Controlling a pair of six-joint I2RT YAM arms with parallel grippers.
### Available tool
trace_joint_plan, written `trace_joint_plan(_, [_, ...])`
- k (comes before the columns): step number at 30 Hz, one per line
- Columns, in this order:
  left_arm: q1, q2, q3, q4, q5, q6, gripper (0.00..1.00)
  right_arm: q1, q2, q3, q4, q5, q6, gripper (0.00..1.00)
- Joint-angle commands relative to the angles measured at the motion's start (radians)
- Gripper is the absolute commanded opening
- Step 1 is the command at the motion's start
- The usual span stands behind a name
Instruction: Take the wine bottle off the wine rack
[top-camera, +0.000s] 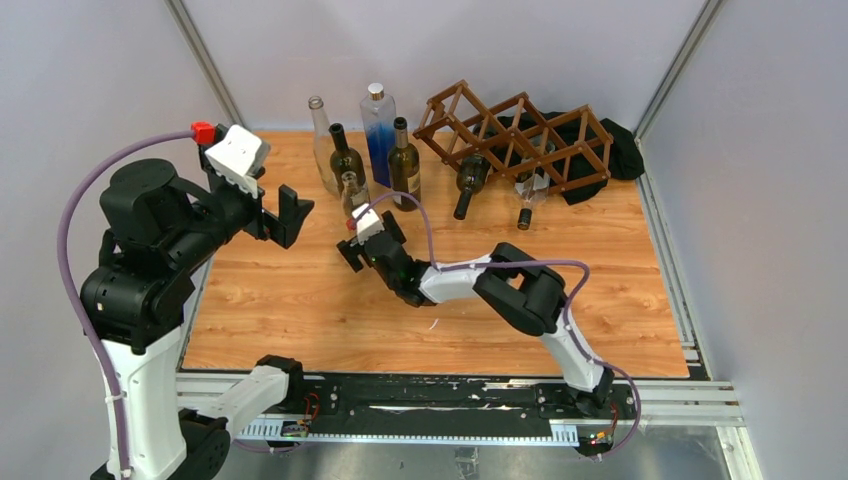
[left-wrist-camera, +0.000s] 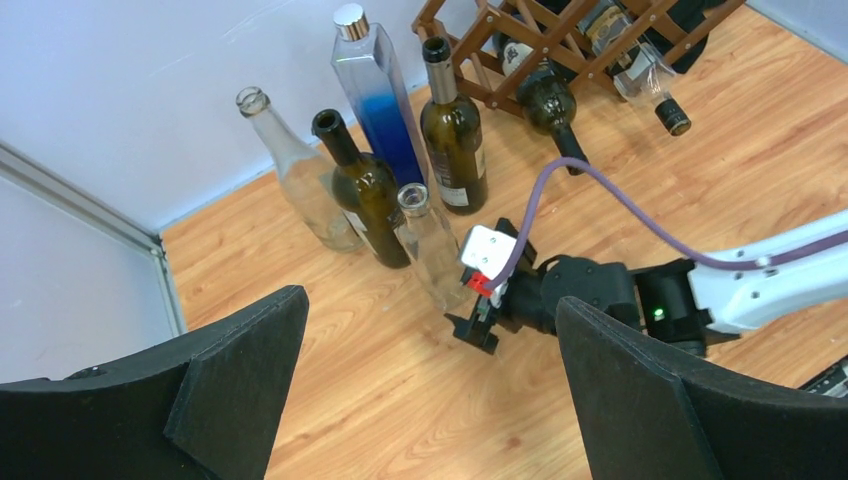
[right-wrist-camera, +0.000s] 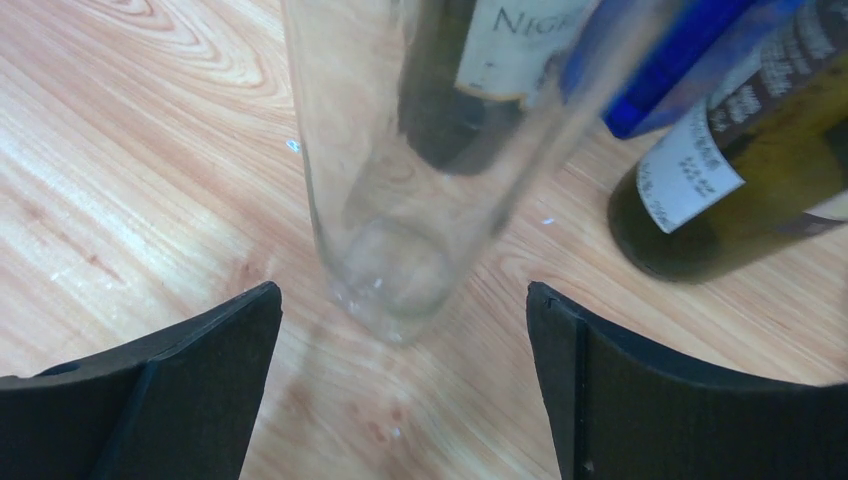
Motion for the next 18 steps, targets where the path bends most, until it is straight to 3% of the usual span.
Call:
trace_joint_plan(1, [0.008,-0.001,-0.021,-0.001,-0.015,-0.018,1.0,0.012,-0.15,-0.09,-0.113,-0.006,0.045,0.96])
trace_joint_plan(7, [0.008,0.018,-0.041,-0.001,-0.009,-0.03,1.0,0.01,-0.441,-0.289,-0.358,-0.005,0.186,0.96])
trace_joint_plan(13, [0.008,0.018,-0.083,-0.001,-0.006,-0.021,1.0,-0.009,-0.62,-0.217,-0.812,0.008,0.293,0.97])
trace_joint_plan(18, [0.008,-0.004,-0.151,-0.002,0.011,-0.02,1.0,-0.175,-0.672,-0.119,-1.026,-0.08,0.374,0.97])
